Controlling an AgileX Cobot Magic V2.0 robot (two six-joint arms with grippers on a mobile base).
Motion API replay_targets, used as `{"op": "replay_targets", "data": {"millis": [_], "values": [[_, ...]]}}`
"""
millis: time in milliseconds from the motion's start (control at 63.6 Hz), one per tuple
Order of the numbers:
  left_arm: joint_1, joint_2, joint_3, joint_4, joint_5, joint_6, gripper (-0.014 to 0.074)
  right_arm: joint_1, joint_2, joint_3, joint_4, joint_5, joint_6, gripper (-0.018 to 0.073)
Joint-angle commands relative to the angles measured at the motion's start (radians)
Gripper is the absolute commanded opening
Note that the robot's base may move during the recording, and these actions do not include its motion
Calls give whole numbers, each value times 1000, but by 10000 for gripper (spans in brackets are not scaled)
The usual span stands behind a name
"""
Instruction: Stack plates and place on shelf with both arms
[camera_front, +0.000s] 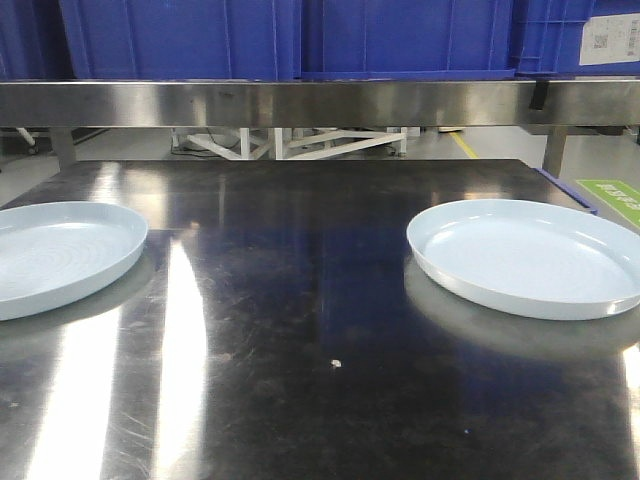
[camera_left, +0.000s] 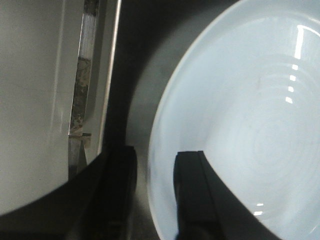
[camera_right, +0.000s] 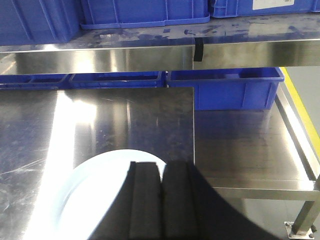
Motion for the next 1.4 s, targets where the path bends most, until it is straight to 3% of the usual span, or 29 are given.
{"op": "replay_targets", "data": {"millis": [0, 409, 644, 896, 1037, 1179, 1383], "values": [[-5, -41, -29, -12, -9, -3, 277, -4, 5, -38, -7, -92, -2, 31], [-36, -19, -32, -11, -16, -3, 271, -4, 5, -38, -7, -92, -2, 31], [-36, -19, -32, -9, -8, -3, 78, -4, 5, -38, -7, -92, -2, 31], [-36, -29, -87, -9, 59, -12, 86, -4, 5, -38, -7, -92, -2, 31], [-46, -50, -146, -55, 130, -12, 87, -4, 5, -38, -7, -92, -2, 31], [-97, -58, -192, -77, 158, -21, 87, -4, 5, -38, -7, -92, -2, 31], [-259, -61, -223, -120, 120, -59, 87, -4, 5, -38, -7, -92, -2, 31]]}}
